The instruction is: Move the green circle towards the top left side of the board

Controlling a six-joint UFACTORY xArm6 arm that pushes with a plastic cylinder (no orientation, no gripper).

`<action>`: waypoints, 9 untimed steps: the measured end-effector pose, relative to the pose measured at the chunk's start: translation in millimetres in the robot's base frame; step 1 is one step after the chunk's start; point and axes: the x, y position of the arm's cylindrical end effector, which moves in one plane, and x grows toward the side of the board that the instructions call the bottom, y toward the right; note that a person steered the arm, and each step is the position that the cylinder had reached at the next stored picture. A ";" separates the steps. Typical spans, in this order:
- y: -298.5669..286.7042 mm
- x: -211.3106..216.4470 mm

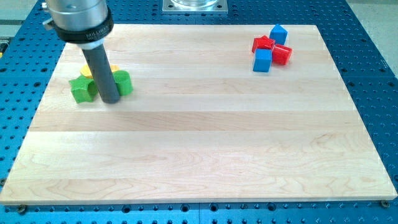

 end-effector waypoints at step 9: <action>110.3 -9.0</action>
